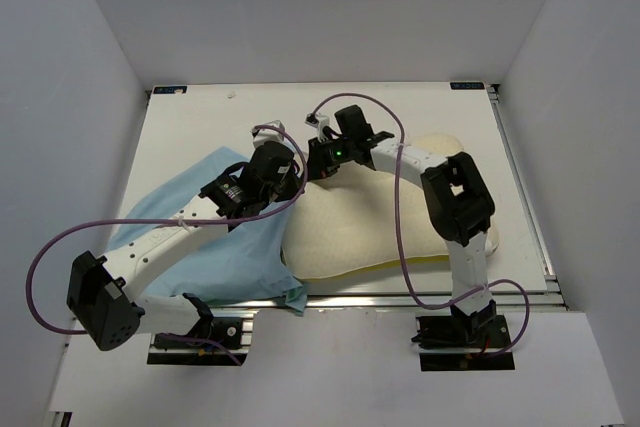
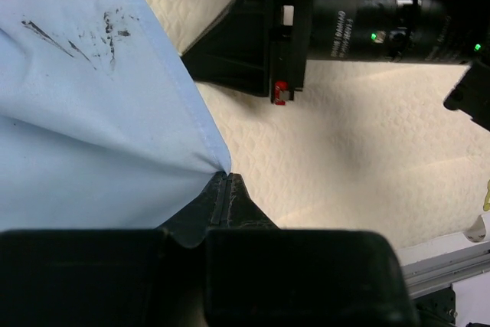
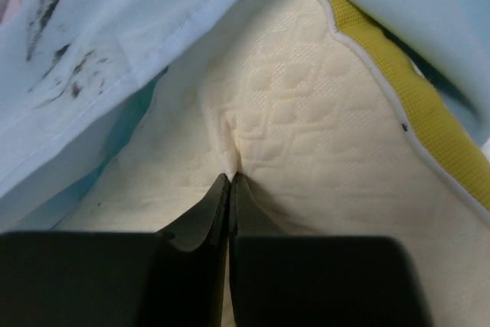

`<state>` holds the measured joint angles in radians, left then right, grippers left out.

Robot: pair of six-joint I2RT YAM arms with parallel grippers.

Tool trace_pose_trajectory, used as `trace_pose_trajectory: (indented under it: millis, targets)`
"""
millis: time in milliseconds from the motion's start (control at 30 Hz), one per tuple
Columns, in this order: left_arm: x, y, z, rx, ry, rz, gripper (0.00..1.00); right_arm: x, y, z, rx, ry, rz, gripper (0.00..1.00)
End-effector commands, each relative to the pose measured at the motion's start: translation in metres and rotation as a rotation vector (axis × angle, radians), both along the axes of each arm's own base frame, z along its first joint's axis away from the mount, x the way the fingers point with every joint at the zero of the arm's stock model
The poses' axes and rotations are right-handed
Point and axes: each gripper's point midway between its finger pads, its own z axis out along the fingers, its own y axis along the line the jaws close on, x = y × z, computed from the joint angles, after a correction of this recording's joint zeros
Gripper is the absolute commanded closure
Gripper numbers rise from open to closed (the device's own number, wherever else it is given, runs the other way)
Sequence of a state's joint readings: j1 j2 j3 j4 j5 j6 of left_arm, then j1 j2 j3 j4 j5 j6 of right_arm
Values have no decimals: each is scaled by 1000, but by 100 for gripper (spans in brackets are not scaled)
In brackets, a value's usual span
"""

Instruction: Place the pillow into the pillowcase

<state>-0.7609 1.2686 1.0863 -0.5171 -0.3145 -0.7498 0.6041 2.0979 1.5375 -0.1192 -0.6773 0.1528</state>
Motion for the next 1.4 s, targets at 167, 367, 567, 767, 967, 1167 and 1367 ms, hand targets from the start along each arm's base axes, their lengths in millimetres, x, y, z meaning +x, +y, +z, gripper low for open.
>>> trace_pose_trajectory:
  millis: [167, 367, 567, 767, 967, 1167, 1367]
  targets:
    - [15, 0, 36, -31, -68, 39, 100, -54, 3, 113, 266, 61, 131, 100]
    - [35, 2, 77, -26, -132, 76, 100, -83, -9, 150, 334, 60, 195, 100]
    - [41, -15, 83, -66, -114, 21, 100, -92, -12, 172, 395, 58, 200, 100]
    - [21, -39, 81, -199, -65, -93, 100, -50, -6, 200, 453, -7, 97, 100]
    - [-7, -53, 78, -262, -6, -178, 100, 18, -15, 205, 476, -38, -127, 100]
    - [-27, -76, 72, -322, 31, -249, 100, 62, -33, 209, 527, -46, -335, 100]
    - [-28, -104, 77, -330, 28, -298, 100, 97, -56, 211, 515, -73, -545, 100]
